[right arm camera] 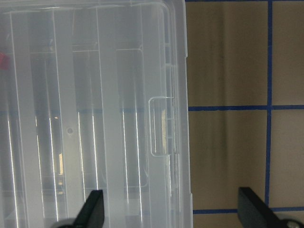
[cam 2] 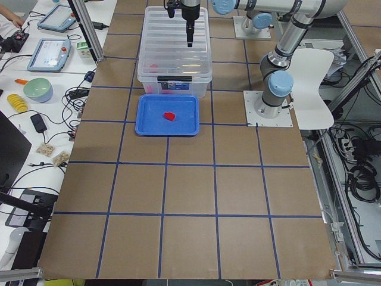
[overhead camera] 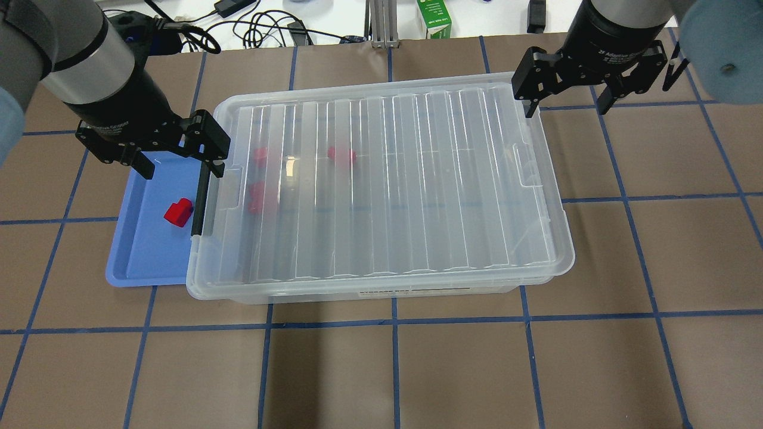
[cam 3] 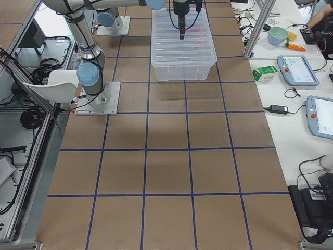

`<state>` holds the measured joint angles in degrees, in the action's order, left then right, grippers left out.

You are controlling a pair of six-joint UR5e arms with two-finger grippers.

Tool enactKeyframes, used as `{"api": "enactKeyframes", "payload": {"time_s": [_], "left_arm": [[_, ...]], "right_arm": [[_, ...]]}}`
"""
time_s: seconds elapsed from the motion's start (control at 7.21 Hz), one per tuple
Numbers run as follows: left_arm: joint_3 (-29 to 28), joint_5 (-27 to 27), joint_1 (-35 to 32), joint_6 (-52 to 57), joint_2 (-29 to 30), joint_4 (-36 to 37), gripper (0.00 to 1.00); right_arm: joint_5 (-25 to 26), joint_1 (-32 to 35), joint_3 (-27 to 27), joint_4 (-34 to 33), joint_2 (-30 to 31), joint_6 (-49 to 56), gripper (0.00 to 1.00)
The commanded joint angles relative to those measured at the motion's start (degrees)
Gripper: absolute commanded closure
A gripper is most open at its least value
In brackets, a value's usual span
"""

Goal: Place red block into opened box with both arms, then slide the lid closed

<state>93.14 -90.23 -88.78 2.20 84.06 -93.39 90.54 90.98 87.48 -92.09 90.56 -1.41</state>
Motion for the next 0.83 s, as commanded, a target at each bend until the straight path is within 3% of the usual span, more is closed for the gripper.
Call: {"api": "enactKeyframes", "payload": {"time_s": [0.0, 0.28, 0.69], "left_arm": [[0.28, 0.23, -0.08, 0.00, -0.04, -0.12, 0.00], [0.55, -0.12, 0.00, 0.00, -0.12, -0.04, 0.00], [0.72, -0.47, 0.09, 0.00, -0.13, 0.05, 0.00]], "right_arm": [[-0.01, -2.37, 1.54, 0.59, -0.03, 3.32, 0.00], [0.51, -3.17, 6.97, -4.64, -1.78, 4.22, 0.00], [0.78, -3.17, 14.19, -22.47, -8.19, 5.71, 0.00]]}}
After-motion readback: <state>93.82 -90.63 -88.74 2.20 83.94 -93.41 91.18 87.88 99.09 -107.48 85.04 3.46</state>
